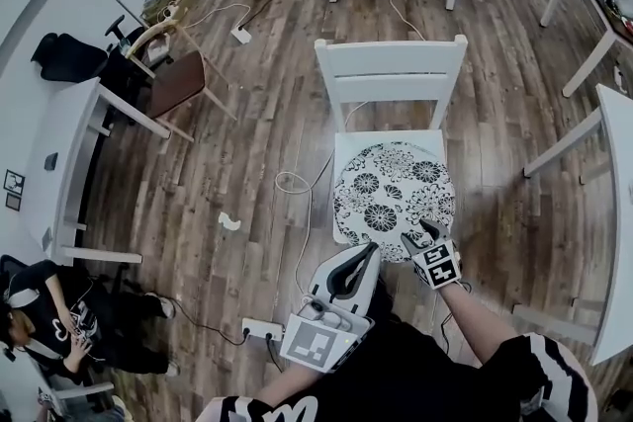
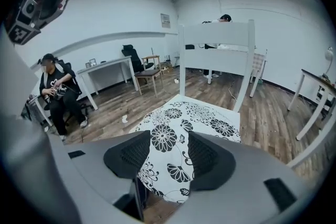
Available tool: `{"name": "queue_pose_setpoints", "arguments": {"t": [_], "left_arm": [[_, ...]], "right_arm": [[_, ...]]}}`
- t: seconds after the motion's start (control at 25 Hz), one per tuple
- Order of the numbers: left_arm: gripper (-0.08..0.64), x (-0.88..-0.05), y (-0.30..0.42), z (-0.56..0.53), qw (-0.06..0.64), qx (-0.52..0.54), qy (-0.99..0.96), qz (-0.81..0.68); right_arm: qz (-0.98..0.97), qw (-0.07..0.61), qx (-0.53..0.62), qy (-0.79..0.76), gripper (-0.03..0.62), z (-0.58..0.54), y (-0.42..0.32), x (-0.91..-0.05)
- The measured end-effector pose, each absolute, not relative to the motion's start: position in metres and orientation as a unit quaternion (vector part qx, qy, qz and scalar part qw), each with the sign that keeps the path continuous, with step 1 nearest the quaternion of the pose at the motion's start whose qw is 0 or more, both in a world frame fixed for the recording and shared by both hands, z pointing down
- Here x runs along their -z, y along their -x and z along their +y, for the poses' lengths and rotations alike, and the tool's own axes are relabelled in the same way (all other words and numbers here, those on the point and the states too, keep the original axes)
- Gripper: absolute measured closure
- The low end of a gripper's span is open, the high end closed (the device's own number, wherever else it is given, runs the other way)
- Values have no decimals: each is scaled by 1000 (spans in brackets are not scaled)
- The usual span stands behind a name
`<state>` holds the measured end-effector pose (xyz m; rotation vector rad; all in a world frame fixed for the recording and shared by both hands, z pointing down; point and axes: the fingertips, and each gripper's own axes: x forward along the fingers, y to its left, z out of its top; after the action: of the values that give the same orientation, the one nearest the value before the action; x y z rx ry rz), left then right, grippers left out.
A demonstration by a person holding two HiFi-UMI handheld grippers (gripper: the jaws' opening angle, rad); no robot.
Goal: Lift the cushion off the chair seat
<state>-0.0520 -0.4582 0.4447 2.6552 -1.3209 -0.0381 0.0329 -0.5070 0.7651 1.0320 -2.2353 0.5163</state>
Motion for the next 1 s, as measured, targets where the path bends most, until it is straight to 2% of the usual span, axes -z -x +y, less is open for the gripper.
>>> {"name": "queue_pose_setpoints", "arguments": {"t": [0.52,1.0], "left_arm": [[560,-473,77,-478,103,12,-874,-474],[560,-481,90,-491,111,23,-858,-501]], "right_arm": [[-820,423,-196,-332,376,-518,-27,-861],[-797,451,-228,-330,377,-531,-28,-900]]}}
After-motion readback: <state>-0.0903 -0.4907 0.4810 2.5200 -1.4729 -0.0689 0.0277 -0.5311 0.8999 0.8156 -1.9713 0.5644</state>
